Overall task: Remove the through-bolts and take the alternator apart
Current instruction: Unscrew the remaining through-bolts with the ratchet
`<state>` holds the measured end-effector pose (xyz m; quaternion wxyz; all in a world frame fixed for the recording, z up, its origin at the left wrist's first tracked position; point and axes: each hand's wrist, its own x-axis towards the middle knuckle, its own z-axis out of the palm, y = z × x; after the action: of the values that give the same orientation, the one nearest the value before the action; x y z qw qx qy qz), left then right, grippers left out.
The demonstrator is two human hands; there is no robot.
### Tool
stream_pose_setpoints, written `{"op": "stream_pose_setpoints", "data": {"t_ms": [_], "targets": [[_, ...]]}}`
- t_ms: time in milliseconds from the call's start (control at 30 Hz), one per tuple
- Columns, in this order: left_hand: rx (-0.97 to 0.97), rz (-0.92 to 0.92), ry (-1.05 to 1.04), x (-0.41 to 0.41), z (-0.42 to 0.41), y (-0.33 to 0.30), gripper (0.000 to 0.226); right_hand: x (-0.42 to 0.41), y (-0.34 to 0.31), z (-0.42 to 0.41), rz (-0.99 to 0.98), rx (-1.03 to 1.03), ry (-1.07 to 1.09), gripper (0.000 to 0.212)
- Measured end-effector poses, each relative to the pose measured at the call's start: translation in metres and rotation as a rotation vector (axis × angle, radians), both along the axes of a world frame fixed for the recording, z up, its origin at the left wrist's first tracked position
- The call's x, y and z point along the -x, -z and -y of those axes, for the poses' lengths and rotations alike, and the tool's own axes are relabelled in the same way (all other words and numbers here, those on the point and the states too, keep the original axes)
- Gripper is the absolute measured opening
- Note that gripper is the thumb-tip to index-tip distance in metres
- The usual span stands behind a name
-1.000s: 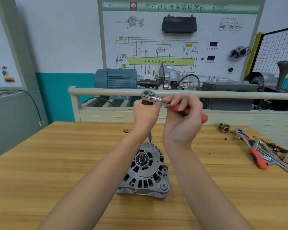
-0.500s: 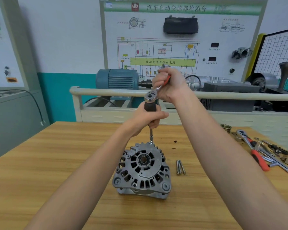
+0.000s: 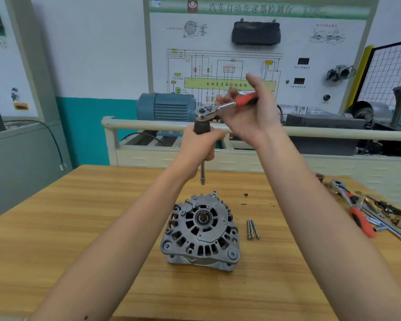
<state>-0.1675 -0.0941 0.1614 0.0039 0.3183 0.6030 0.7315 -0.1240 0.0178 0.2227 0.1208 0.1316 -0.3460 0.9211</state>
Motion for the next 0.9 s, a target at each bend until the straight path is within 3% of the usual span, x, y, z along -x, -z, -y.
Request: {"op": "stream_pose_setpoints", "data": {"t_ms": [100, 200, 267, 467, 633, 733, 900], "targets": [[-0.064, 0.137, -0.056, 0.004, 0.007, 0.023, 0.039, 0.003, 0.061, -0.01, 0.128, -0.339, 0.006, 0.039], [-0.185, 0.264, -0.027, 0.011, 0.017, 0.032, 0.045, 0.007, 0.126, -0.008, 0.33, -0.852, 0.371, 0.027], [-0.27, 0.373, 0.021, 0.015, 0.021, 0.035, 0.051, 0.009, 0.156, -0.002, 0.393, -1.058, 0.48, 0.023], [-0.385, 0.63, 0.107, 0.022, 0.022, 0.067, 0.054, 0.018, 0.181, 0.002, 0.331, -1.25, 0.786, 0.018], [-0.633, 0.864, 0.28, 0.031, 0.021, 0.088, 0.053, 0.017, 0.186, 0.007, 0.199, -1.413, 0.97, 0.01], [-0.683, 0.859, 0.356, 0.035, 0.021, 0.094, 0.053, 0.018, 0.187, 0.007, 0.152, -1.452, 0.995, 0.007], [-0.599, 0.725, 0.399, 0.033, 0.021, 0.097, 0.047, 0.018, 0.188, 0.008, 0.115, -1.506, 1.05, 0.011]]}}
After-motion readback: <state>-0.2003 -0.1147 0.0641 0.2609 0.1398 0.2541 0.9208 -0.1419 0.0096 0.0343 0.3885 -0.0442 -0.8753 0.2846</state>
